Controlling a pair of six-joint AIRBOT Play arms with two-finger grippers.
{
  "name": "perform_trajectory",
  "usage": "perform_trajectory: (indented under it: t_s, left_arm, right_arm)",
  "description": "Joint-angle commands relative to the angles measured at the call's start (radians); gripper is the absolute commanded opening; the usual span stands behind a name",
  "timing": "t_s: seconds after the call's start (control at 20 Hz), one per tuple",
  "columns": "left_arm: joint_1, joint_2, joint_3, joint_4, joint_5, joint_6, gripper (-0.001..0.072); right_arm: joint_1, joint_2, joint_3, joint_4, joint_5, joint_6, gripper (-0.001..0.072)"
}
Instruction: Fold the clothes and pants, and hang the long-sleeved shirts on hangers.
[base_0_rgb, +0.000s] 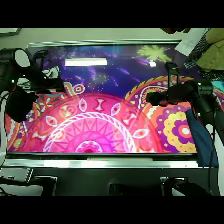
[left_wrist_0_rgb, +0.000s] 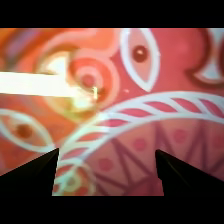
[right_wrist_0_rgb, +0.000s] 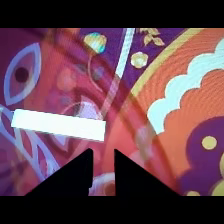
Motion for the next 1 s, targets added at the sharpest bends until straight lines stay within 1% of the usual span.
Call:
perform_trajectory:
  t_s: [0.0, 0.1, 0.15, 0.3, 0.4, 0.55, 0.7, 0.8, 0.9, 0.95]
  left_arm:
    - [0.09, -0.008, -0.004, 0.269, 0.055, -0.075, 0.07]
    - [0.243, -0.011, -0.025, 0.248, 0.141, -0.129, 0.0699]
    - [0.328, -0.012, -0.038, 0.214, 0.191, -0.144, 0.0698]
    - [0.536, -0.032, -0.06, 0.116, 0.346, -0.143, 0.0698]
    - [0.631, -0.08, -0.06, 0.113, 0.406, -0.143, 0.0698]
    - [0.702, -0.182, -0.059, 0.111, 0.474, -0.143, 0.0698]
    - [0.706, -0.293, -0.058, 0.089, 0.538, -0.142, 0.0698]
    - [0.693, -0.358, -0.058, 0.071, 0.549, -0.142, 0.0696]
    - [0.678, -0.396, -0.058, 0.067, 0.542, -0.142, 0.063]
    - [0.672, -0.4, -0.058, 0.066, 0.529, -0.142, 0.0399]
  right_arm:
    - [0.001, 0.001, 0.001, 0.0, 0.0, 0.002, 0.0186]
    - [0.001, 0.001, 0.001, 0.0, 0.0, 0.002, 0.0186]
    - [0.001, 0.001, 0.001, 0.0, 0.0, 0.002, 0.0186]
    - [0.001, 0.001, 0.001, 0.0, 0.0, 0.002, 0.0186]
    - [0.001, 0.001, 0.001, 0.0, 0.0, 0.002, 0.0186]
    - [0.001, 0.001, 0.001, 0.0, 0.0, 0.002, 0.0186]
    - [0.001, 0.001, 0.001, 0.0, 0.0, 0.002, 0.0186]
    - [0.001, 0.001, 0.001, 0.0, 0.0, 0.002, 0.0186]
    - [0.001, 0.001, 0.001, 0.0, 0.0, 0.002, 0.0186]
    - [0.001, 0.001, 0.001, 0.0, 0.0, 0.002, 0.0186]
